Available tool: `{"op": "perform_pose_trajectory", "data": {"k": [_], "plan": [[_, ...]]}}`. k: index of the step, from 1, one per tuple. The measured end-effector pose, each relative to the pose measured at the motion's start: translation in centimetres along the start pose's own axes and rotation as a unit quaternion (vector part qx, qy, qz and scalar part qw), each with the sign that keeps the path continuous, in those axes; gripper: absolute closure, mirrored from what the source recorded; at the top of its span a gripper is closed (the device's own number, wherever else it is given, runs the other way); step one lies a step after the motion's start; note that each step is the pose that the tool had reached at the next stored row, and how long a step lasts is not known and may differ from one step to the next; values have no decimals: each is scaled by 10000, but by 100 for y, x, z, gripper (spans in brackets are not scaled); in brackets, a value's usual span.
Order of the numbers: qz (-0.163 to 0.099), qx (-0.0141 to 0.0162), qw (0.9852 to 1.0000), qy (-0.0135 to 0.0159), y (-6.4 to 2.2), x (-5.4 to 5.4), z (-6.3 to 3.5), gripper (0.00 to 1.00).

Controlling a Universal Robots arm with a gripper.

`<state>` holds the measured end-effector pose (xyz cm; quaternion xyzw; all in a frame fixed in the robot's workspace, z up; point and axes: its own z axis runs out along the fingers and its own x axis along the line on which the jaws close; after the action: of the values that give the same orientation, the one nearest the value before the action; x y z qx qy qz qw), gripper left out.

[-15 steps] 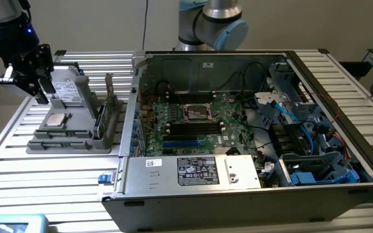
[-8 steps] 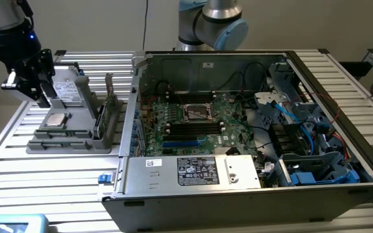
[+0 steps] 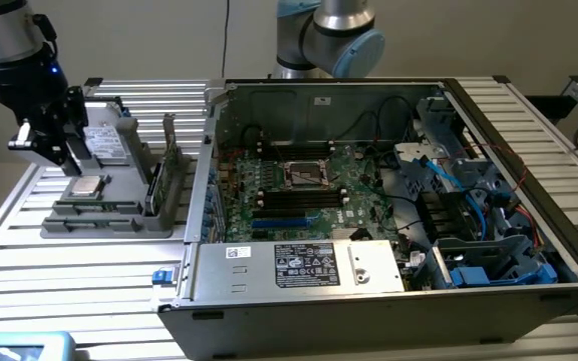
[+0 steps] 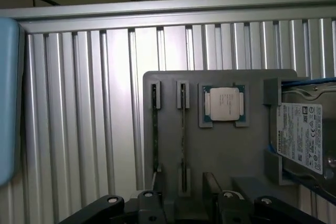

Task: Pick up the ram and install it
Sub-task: 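Pick up the ram and move it above insertion slot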

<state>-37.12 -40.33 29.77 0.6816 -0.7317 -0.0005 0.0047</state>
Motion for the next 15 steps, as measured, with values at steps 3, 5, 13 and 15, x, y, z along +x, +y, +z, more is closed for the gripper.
{"op": "perform_pose_trajectory", "data": {"k": [3,5,13,15], "plan": [[-7,2,10000,21,-3,36,29,58],[-13,5,10000,47,-5,58,41,58],[-26,8,10000,63,-9,94,161,58],[-26,8,10000,63,-10,124,198,58]]}}
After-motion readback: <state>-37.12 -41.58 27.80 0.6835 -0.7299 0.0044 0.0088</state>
